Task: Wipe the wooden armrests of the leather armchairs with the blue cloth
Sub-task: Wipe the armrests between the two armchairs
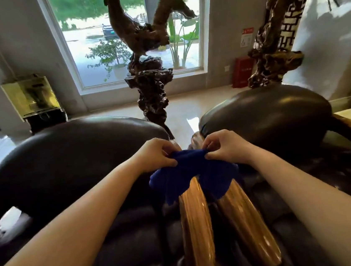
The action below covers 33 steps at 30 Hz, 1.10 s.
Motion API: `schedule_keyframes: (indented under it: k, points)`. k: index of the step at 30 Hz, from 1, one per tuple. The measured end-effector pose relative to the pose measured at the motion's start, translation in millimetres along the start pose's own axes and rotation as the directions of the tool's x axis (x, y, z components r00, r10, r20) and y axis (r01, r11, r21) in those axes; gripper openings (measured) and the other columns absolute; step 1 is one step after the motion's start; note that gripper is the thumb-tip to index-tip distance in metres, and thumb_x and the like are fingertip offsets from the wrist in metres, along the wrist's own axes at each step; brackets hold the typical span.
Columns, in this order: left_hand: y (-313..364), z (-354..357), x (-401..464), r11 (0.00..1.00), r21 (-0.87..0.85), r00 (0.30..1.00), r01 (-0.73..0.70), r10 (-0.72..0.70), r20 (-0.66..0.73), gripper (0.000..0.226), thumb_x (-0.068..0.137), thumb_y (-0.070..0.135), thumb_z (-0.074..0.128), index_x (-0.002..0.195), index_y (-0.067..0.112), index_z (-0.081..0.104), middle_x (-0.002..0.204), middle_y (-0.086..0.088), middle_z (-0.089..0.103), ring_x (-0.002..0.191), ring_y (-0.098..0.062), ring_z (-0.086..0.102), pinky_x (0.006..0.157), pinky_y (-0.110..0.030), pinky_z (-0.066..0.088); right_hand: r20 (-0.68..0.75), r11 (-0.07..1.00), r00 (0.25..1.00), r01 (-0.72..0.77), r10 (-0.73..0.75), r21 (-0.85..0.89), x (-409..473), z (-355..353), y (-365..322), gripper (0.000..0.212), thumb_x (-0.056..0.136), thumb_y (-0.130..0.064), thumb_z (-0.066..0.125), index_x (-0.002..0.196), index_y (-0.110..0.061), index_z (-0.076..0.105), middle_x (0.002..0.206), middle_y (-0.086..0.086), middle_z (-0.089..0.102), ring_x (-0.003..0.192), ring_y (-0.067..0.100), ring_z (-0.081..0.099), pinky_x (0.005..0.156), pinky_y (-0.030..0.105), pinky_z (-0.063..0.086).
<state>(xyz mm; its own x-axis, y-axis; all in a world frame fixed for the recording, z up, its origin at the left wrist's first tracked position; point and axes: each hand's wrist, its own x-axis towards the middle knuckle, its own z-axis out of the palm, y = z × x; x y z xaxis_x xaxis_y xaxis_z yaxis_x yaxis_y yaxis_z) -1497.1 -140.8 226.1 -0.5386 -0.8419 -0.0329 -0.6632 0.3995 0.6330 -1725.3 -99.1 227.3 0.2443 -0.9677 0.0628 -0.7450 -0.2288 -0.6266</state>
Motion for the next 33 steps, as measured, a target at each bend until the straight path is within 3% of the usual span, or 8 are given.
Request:
schedule_keyframes:
  k: [8, 12, 15, 19, 29, 31, 33]
  points:
    - [-36, 83, 49, 0.970, -0.119, 0.972, 0.212, -0.222, -0.076, 0.030, 0.075, 0.014, 0.070, 0.103, 0.022, 0.065, 0.091, 0.012, 0.065, 0.086, -0.003, 0.062, 0.068, -0.012, 0.047, 0.137, 0.999, 0.991, 0.001, -0.007, 0.039, 57, 38, 112, 0.016, 0.075, -0.019, 0.071, 0.084, -0.031, 0.065, 0.081, -0.010, 0.066, 0.080, 0.005, 0.063, 0.073, 0.024, 0.053]
    - [-81, 132, 65, 0.947, -0.141, 0.953, 0.290, -0.299, -0.048, 0.029, 0.076, 0.012, 0.070, 0.103, 0.020, 0.066, 0.095, 0.006, 0.067, 0.086, -0.005, 0.063, 0.074, -0.018, 0.051, 0.260, 0.997, 0.966, -0.018, -0.002, 0.074, 72, 88, 159, 0.024, 0.079, -0.019, 0.067, 0.082, -0.040, 0.057, 0.086, -0.012, 0.063, 0.081, 0.002, 0.062, 0.067, 0.019, 0.051]
    - [-117, 169, 74, 0.934, -0.136, 0.941, 0.331, -0.337, -0.024, 0.027, 0.075, 0.013, 0.070, 0.100, 0.023, 0.065, 0.091, 0.010, 0.064, 0.082, -0.003, 0.062, 0.068, -0.014, 0.049, 0.300, 0.997, 0.954, -0.048, 0.025, 0.068, 80, 127, 191, 0.025, 0.080, -0.018, 0.067, 0.081, -0.041, 0.055, 0.086, -0.014, 0.060, 0.081, -0.001, 0.060, 0.063, 0.016, 0.048]
    - [-160, 203, 96, 0.920, -0.154, 0.932, 0.361, -0.363, 0.019, 0.028, 0.076, 0.015, 0.070, 0.101, 0.024, 0.064, 0.093, 0.009, 0.064, 0.086, -0.006, 0.062, 0.076, -0.023, 0.053, 0.340, 0.993, 0.938, -0.095, 0.067, 0.067, 97, 165, 226, 0.021, 0.080, -0.018, 0.067, 0.085, -0.036, 0.058, 0.086, -0.013, 0.060, 0.081, 0.001, 0.060, 0.061, 0.015, 0.045]
    - [-246, 259, 157, 0.939, -0.074, 0.942, 0.335, -0.335, 0.018, 0.039, 0.076, 0.013, 0.068, 0.113, 0.023, 0.057, 0.108, 0.007, 0.056, 0.101, -0.008, 0.056, 0.082, -0.020, 0.044, 0.339, 0.989, 0.930, -0.149, 0.143, -0.008, 148, 234, 299, 0.027, 0.078, -0.021, 0.068, 0.078, -0.043, 0.052, 0.083, -0.017, 0.057, 0.080, -0.002, 0.056, 0.057, 0.012, 0.039]
    - [-263, 276, 160, 0.922, -0.086, 0.926, 0.376, -0.379, -0.009, 0.052, 0.076, 0.014, 0.068, 0.125, 0.023, 0.050, 0.119, 0.004, 0.054, 0.109, -0.009, 0.052, 0.088, -0.020, 0.040, 0.317, 0.983, 0.931, -0.183, 0.181, -0.024, 152, 253, 314, 0.022, 0.080, -0.024, 0.066, 0.086, -0.041, 0.054, 0.091, -0.019, 0.056, 0.087, -0.001, 0.055, 0.063, 0.011, 0.036]
    - [-272, 288, 156, 0.903, -0.154, 0.914, 0.400, -0.407, -0.012, 0.059, 0.078, 0.017, 0.067, 0.132, 0.022, 0.043, 0.129, 0.001, 0.052, 0.116, -0.011, 0.049, 0.096, -0.024, 0.042, 0.212, 0.974, 0.951, -0.226, 0.227, -0.030, 149, 265, 322, 0.022, 0.082, -0.025, 0.063, 0.102, -0.034, 0.059, 0.105, -0.016, 0.059, 0.100, 0.002, 0.053, 0.078, 0.014, 0.036]
